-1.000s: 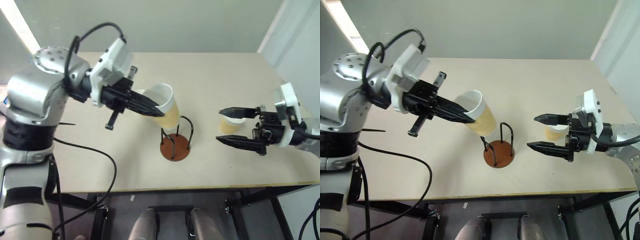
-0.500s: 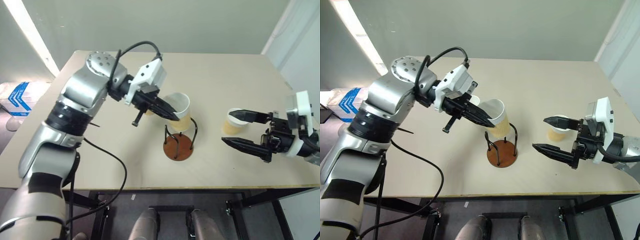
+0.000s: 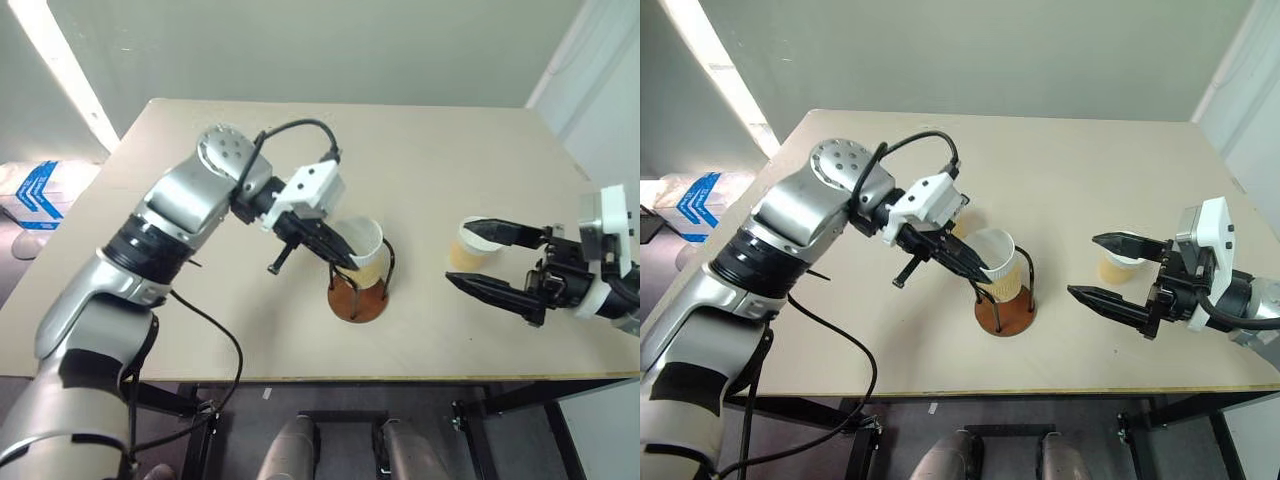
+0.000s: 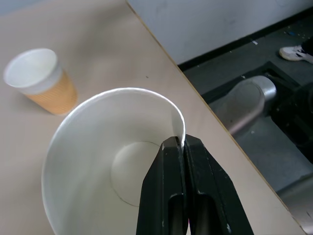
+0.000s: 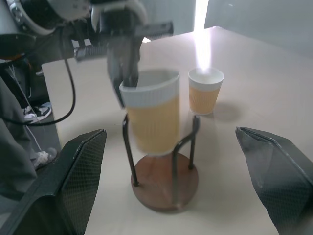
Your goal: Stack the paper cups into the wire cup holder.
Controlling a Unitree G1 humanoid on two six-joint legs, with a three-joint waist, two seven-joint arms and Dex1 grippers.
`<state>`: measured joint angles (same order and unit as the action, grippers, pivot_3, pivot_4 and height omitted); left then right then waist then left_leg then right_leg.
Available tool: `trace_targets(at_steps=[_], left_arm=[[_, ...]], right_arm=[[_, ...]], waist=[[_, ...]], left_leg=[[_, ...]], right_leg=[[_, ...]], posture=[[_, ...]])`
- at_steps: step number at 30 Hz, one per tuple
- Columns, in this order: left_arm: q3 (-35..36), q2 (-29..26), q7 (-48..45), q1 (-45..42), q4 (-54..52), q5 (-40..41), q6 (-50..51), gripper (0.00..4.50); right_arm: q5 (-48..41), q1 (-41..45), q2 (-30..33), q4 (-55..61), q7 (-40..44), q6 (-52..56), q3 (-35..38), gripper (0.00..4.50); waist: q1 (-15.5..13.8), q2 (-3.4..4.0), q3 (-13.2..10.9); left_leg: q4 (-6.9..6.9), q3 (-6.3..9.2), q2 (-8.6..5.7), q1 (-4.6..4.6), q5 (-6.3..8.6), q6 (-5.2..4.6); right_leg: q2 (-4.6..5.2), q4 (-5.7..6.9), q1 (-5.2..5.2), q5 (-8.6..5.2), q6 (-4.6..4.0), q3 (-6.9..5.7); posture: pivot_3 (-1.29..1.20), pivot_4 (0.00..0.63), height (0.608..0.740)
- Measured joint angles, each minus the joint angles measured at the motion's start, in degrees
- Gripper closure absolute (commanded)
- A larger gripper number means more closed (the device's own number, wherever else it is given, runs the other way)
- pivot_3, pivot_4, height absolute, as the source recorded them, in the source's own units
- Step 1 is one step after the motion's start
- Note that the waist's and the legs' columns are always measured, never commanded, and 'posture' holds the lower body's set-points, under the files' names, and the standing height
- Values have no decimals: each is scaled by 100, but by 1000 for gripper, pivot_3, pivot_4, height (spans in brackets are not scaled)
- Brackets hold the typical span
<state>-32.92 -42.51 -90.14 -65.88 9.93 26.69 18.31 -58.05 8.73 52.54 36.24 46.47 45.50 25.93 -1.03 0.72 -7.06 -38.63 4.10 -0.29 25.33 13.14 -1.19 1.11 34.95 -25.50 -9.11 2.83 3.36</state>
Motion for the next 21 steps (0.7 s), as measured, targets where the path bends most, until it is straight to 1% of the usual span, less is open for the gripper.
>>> trace_targets(at_steps=[1, 2, 5, 7, 10, 12, 14, 18, 21], left_arm=[[4, 48, 0, 1, -1, -55, -2, 3872], [38, 152, 3, 5, 1, -148, -1, 3562], [93, 427, 18, 19, 7, -373, -28, 2443], [176, 466, 26, 54, 33, -515, -84, 1781], [388, 486, 46, 80, 147, -708, -187, 654], [527, 486, 53, 97, 159, -809, -252, 27], [659, 477, 70, 107, 174, -857, -298, 27], [1273, 387, 234, 174, 174, -752, -92, 27], [1820, 290, 490, 264, 152, -538, 334, 27]], right_arm=[[30, 14, 3, -6, -4, -13, -14, 0], [87, 48, 15, -28, -21, -18, -48, 0], [168, 121, 34, -143, -81, -17, -148, 0], [209, 122, 34, -194, -110, -16, -206, 0], [247, 143, 34, -224, -129, -18, -234, 0], [325, 192, 35, -253, -135, -26, -244, 0], [439, 251, 67, -305, -138, -47, -283, 0], [1450, 638, 640, -735, -171, -201, -994, 0], [1966, 895, 810, -991, -150, -242, -1451, 0]], waist=[[-6, 0, 0], [-15, 0, 0], [-20, 1, 0], [-15, 1, -1], [-13, 1, -1], [-12, 1, -1], [-11, 2, -1], [0, 3, -2], [3, 8, -3]], left_leg=[[-4, 0, 0, 1, 0, 0], [-11, 0, 0, 1, 0, -2], [-39, -2, -1, 5, 7, -13], [-44, -2, -3, 6, 7, -13], [-46, -2, -3, 6, 6, -14], [-46, -3, -3, 6, 6, -14], [-46, -3, -3, 6, 6, -14], [-44, -5, -3, 7, 6, -14], [-39, -5, -2, 6, 6, -14]], right_leg=[[0, 0, 2, -1, -2, 0], [0, 0, 5, -5, -9, 0], [1, -1, 12, -8, -23, 1], [2, -2, 12, -4, -25, 3], [2, -1, 12, -2, -25, 4], [2, -1, 12, -2, -25, 4], [2, -2, 12, -2, -24, 4], [3, -2, 8, 5, -14, 5], [3, 0, 4, 14, 1, 3]], posture=[[0, 150, 740], [0, 150, 740], [0, 150, 740], [0, 150, 740], [0, 150, 740], [0, 150, 740], [0, 150, 740], [0, 150, 740], [0, 150, 740]])
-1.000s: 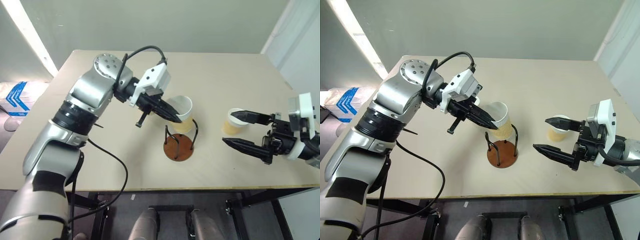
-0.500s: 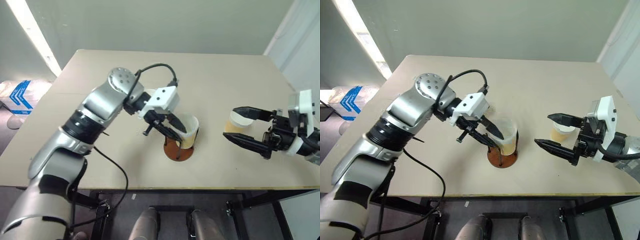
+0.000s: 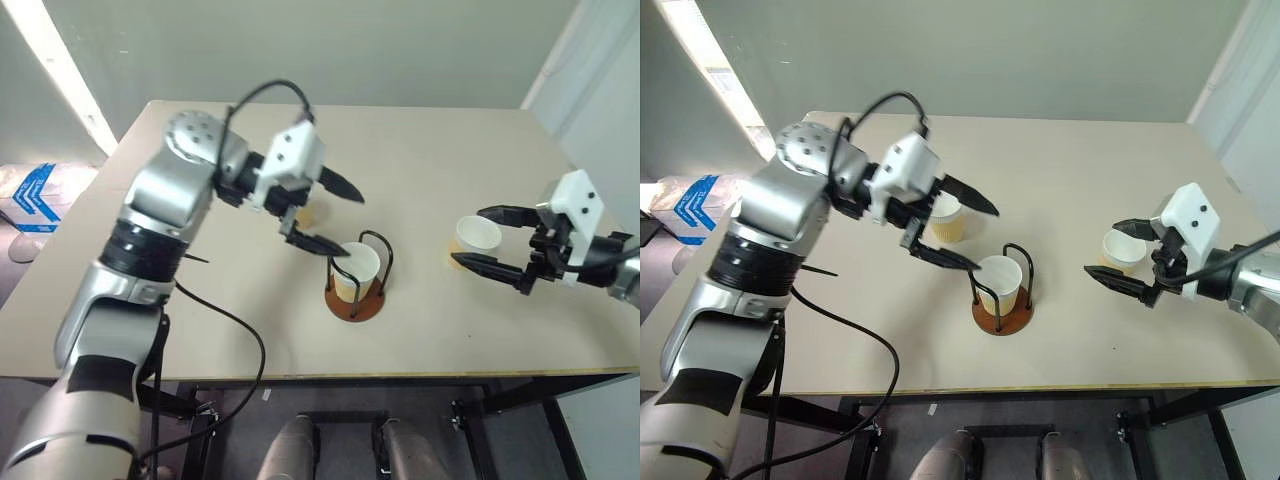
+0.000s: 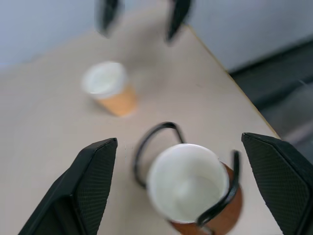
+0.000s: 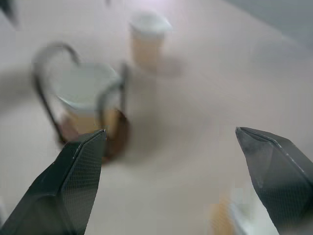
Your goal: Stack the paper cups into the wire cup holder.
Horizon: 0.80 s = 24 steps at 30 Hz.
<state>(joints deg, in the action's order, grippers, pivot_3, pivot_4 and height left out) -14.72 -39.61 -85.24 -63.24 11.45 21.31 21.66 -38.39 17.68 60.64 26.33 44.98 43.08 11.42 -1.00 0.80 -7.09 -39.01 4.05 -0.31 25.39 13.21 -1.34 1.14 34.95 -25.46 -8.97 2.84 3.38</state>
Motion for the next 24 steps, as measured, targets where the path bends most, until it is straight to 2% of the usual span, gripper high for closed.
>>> trace_targets(at_steps=[5, 11, 19, 22, 24], left_arm=[[699, -399, 548, 580, -116, 103, 520, 27], [1214, -890, 992, 1526, -735, 131, 865, 27], [1640, -1011, 1490, 2199, -1549, 380, 1320, 27], [1693, -1051, 1586, 2321, -1648, 450, 1372, 0], [1695, -1053, 1651, 2357, -1729, 466, 1379, 0]], right_arm=[[1232, 487, 374, -658, 354, -680, -1000, 0], [2451, 1160, 309, -1771, 1021, -1652, -2021, 0], [3438, 1670, -13, -3006, 1639, -2621, -2620, 0], [3761, 1780, -120, -3420, 1783, -2937, -2740, 618], [3933, 1839, -211, -3656, 1850, -3160, -2800, 1296]], waist=[[17, 5, -1], [21, 5, -1], [22, 4, -1], [36, 5, -1], [42, 5, -2]], left_leg=[[0, 0, 1, 0, 7, -5], [-1, 0, 1, 4, 10, -8], [-4, -2, 1, 4, 8, -8], [-1, -1, 1, 1, 5, -4], [0, -1, 3, 0, 2, -1]], right_leg=[[0, -1, -7, 7, 12, 0], [0, 1, -15, 5, 7, -1], [1, 1, -13, 1, -48, -1], [1, 5, -14, 3, -54, -1], [0, 6, -15, 5, -58, -1]], posture=[[0, 150, 740], [0, 150, 740], [0, 150, 740], [0, 150, 740], [0, 150, 740]])
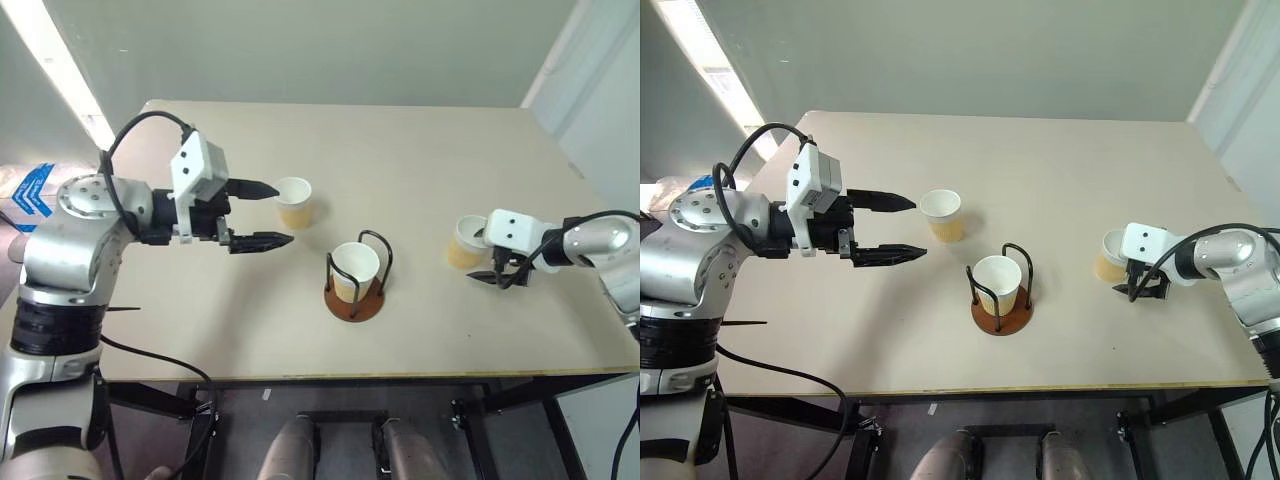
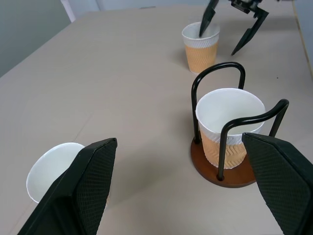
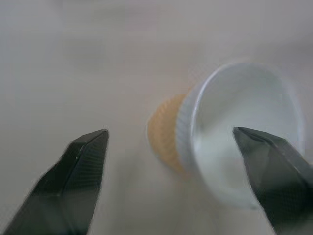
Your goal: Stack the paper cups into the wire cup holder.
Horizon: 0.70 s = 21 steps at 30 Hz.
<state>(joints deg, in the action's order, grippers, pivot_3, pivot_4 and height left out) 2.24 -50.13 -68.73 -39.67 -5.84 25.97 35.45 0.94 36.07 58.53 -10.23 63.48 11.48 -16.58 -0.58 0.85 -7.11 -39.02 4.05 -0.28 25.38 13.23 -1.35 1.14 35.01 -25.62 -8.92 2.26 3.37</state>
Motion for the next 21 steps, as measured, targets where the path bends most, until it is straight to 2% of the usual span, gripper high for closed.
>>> trace_targets(at_steps=[8, 9, 13, 17, 21], left_arm=[[1, -29, 28, 25, -103, 37, -3, 0], [1, -29, 27, 25, -103, 41, -5, 0], [2, -46, -38, 25, -93, 108, -34, 0], [205, -183, -454, 69, 133, 446, -34, 0], [462, -203, -719, 87, 568, 718, -31, 0]], right_arm=[[270, 117, -153, -316, 254, -335, -3, 4231], [270, 117, -161, -316, 303, -340, -2, 4466], [168, 126, -158, -218, 569, -192, 59, 4466], [-435, 333, 109, 568, 1199, 441, 408, 4466], [-1186, 1204, 337, 1765, 1678, 1389, 795, 4466]], waist=[[5, 1, -1], [5, 1, -1], [6, 1, -1], [15, 13, -7], [34, 9, -5]], left_leg=[[1, 0, 0, -1, -1, 2], [1, 0, 0, 0, -1, 2], [5, 0, 0, 0, -1, 3], [23, -5, -1, 4, -8, 17], [57, -2, 4, -4, -20, 37]], right_leg=[[0, 0, 1, 0, -6, 0], [0, -1, 1, 0, -6, 0], [0, -1, 0, -2, -9, 1], [-1, 3, -16, -8, -20, 4], [-6, 6, -24, -23, -44, 1]], posture=[[0, 150, 740], [0, 150, 740], [0, 150, 740], [0, 150, 740], [0, 150, 740]])
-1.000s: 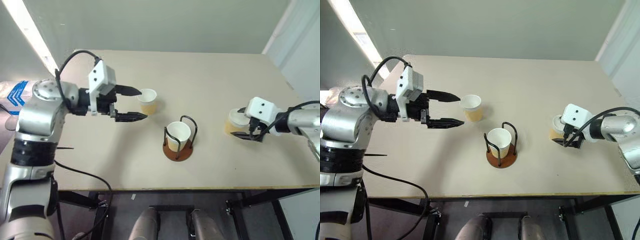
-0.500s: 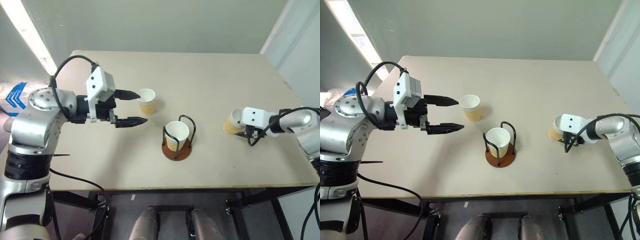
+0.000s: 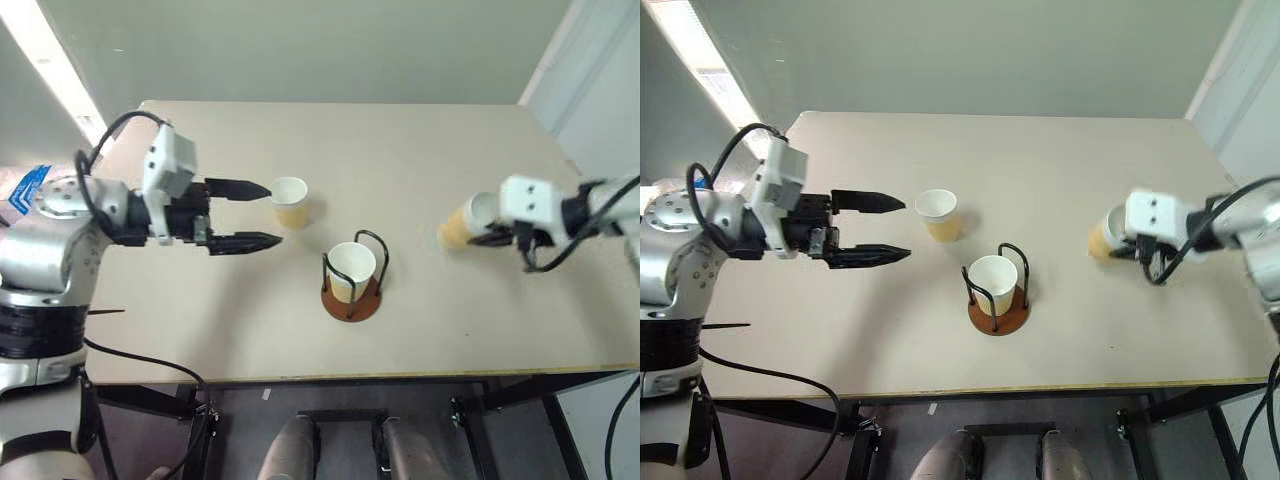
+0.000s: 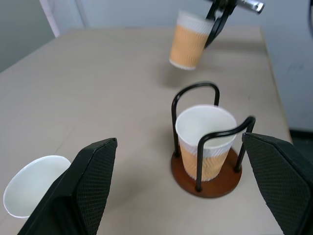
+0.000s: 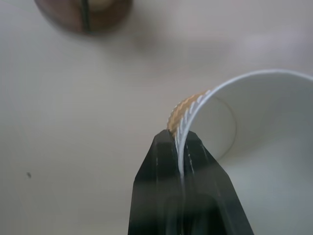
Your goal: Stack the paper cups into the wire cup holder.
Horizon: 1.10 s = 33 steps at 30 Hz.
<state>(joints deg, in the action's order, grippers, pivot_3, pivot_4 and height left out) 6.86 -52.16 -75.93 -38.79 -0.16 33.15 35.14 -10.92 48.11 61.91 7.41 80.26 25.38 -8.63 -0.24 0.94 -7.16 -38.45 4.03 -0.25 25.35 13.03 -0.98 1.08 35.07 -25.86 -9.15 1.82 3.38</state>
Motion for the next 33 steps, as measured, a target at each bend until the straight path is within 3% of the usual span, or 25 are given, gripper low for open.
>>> trace_targets(at_steps=[4, 9, 33], left_arm=[[-18, 0, -164, -3, 162, 44, -23, 0], [-238, 2, -398, -101, 244, -6, -140, 0], [-742, 91, -741, -325, -76, -65, -232, 0]], right_arm=[[-557, 791, -194, 990, 232, 707, -33, 4466], [-677, 1212, -678, 1367, 310, 979, -575, 4466], [469, 912, -1562, 1044, 292, -64, -1722, 4466]], waist=[[-4, -6, 3], [-3, -6, 3], [17, -7, 4]], left_leg=[[21, 9, 2, -5, -7, 7], [20, 9, 1, -4, -8, 4], [17, 9, 2, -15, -16, 6]], right_leg=[[-1, 1, -5, -9, -15, -8], [-1, 3, -10, -9, -15, -7], [-1, 30, -11, -8, -19, -7]], posture=[[0, 150, 740], [0, 150, 740], [0, 150, 740]])
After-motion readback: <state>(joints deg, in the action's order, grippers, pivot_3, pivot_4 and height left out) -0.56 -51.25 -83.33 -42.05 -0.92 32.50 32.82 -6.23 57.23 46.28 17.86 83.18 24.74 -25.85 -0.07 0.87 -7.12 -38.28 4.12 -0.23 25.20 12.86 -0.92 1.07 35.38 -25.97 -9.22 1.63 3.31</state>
